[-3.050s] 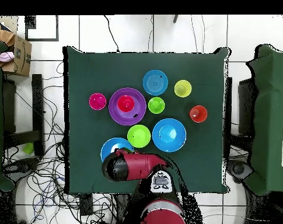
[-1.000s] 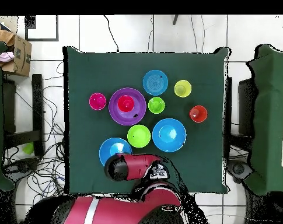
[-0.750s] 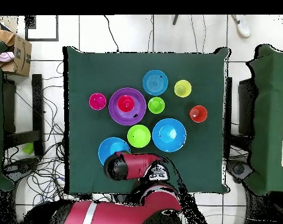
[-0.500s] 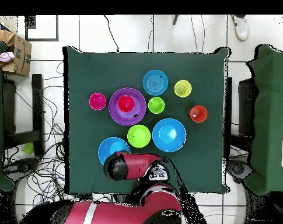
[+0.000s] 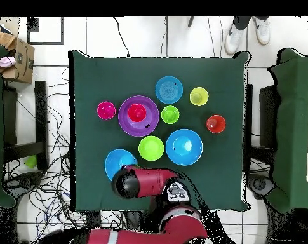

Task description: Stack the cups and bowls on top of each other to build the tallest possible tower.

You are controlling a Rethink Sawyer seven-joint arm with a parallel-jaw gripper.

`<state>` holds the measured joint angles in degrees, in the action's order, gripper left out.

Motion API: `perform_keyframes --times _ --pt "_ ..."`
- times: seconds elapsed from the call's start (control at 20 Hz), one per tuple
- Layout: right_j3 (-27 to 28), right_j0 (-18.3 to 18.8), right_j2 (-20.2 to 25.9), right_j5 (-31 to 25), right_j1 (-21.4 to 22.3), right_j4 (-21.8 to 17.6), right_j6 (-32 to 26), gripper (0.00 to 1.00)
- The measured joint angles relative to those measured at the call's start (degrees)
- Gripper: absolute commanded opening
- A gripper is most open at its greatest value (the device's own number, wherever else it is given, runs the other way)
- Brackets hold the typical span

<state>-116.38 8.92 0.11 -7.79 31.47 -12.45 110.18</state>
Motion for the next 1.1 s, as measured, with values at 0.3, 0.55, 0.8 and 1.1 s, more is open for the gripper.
perform_keyframes --times 0.3,0.55,0.8,1.1 --pt "-4.03 1.7 4.05 -4.25 5.1 1.59 0.0 0.0" --pt "-5.8 2.42 6.69 -9.9 8.69 2.52 0.0 0.0" --pt "-6.28 4.41 9.0 -13.96 11.27 3.07 0.0 0.0" --pt "-6.05 7.09 10.83 -15.78 13.4 3.26 0.0 0.0"
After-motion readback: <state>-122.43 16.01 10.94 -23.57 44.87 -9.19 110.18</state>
